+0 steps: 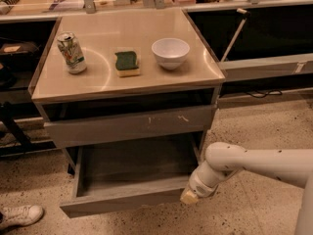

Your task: Close middle drawer

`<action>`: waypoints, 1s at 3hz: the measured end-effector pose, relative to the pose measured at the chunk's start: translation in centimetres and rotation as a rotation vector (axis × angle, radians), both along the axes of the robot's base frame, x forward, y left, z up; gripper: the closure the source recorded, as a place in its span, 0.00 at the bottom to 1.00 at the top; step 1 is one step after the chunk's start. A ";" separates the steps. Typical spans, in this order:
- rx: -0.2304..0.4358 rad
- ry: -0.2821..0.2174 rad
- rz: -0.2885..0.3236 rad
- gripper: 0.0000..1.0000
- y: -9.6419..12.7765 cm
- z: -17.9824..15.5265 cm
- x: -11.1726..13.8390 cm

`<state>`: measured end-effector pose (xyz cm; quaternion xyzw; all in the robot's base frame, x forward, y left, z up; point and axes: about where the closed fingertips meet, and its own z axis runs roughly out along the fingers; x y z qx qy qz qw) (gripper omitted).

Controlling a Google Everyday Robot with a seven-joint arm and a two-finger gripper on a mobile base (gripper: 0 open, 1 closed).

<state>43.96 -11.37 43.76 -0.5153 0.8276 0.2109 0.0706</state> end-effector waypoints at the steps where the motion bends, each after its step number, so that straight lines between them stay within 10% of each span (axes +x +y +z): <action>1: 0.000 0.000 0.000 0.12 0.0 0.0 0.0; 3: 0.000 0.000 0.000 0.00 0.0 0.0 0.0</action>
Offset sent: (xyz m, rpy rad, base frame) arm 0.0000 0.0000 0.0000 0.0000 0.0000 0.0000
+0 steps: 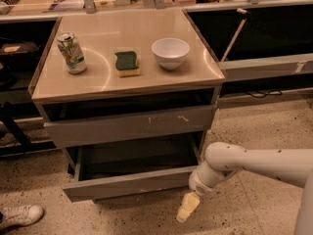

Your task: Close middle drawer

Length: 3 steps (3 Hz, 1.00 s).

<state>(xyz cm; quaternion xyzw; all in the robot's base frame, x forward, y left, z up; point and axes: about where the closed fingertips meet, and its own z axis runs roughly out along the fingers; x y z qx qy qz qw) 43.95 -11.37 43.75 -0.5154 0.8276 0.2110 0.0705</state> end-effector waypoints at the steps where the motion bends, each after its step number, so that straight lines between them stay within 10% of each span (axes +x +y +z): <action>1: 0.000 0.000 0.000 0.19 0.0 0.0 0.0; 3: 0.000 0.000 0.000 0.65 0.0 0.0 0.0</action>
Offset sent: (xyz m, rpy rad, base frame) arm 0.0000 0.0000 0.0000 0.0000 0.0000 0.0000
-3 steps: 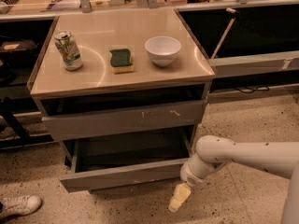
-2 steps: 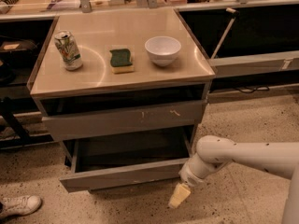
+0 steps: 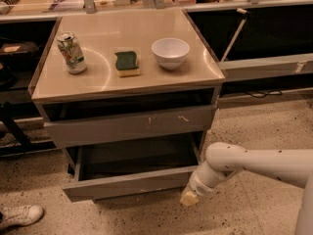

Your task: Close middle drawer

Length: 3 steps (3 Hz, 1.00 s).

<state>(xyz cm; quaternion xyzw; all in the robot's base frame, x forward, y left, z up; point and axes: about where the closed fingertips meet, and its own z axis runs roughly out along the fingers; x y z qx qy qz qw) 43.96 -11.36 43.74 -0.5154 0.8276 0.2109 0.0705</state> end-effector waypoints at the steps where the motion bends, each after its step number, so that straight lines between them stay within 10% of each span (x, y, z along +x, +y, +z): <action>1: -0.009 -0.018 0.001 0.89 0.4 -0.1 0.9; 3: -0.021 -0.062 0.031 1.00 2.3 -0.2 3.9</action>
Offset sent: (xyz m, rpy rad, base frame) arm 0.0466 0.0250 -0.0001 -0.0271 -0.0834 0.0276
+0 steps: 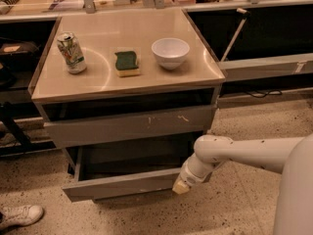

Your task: Close middle drawer

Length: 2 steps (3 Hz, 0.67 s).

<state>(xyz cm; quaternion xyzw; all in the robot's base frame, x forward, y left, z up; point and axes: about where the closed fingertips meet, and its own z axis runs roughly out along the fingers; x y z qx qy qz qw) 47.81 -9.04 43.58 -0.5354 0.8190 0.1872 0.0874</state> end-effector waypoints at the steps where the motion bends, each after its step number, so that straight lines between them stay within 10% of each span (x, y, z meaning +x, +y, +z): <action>1: -0.004 -0.012 0.019 1.00 0.7 0.1 0.8; 2: -0.009 -0.017 0.032 1.00 1.1 0.1 1.5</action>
Offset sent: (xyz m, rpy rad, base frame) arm 0.0250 0.0150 0.0032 -0.0164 -0.0311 0.0442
